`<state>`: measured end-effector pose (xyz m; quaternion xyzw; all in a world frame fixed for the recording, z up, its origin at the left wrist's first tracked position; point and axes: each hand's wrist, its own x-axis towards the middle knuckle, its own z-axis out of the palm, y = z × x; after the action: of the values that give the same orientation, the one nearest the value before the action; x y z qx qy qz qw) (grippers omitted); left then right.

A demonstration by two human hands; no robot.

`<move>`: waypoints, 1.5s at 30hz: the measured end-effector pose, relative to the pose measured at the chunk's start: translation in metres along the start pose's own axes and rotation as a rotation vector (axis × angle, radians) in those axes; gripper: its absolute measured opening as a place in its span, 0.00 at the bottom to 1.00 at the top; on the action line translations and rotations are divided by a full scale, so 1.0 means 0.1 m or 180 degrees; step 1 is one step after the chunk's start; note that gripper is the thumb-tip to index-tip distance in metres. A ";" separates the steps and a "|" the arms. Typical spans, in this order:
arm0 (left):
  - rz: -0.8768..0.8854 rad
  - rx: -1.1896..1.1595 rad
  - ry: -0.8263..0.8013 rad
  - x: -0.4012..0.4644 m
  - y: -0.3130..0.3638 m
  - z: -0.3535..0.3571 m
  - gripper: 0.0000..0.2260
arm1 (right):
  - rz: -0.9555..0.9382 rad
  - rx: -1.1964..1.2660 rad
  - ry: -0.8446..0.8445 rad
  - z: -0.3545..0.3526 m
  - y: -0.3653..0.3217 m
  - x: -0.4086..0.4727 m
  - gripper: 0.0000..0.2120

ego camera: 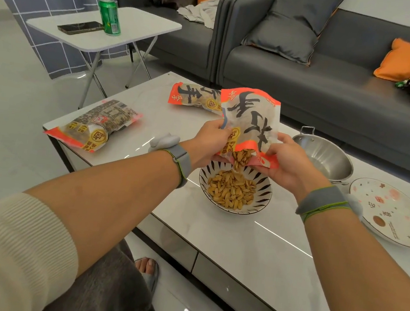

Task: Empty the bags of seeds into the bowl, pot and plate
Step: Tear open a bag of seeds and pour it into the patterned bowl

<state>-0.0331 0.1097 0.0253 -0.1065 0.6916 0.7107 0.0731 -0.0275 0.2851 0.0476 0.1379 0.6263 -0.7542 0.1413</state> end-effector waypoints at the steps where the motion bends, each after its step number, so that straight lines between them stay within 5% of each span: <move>1: 0.0006 0.0003 -0.0007 0.00 0.00 0.01 0.12 | 0.0003 -0.0031 0.0004 0.01 0.01 -0.01 0.30; 45: -0.0031 -0.0017 -0.0003 -0.03 0.02 0.02 0.12 | 0.0006 -0.0035 0.0046 -0.01 -0.01 -0.01 0.30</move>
<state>-0.0307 0.1119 0.0278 -0.1097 0.6891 0.7122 0.0766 -0.0270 0.2865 0.0485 0.1431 0.6313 -0.7496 0.1382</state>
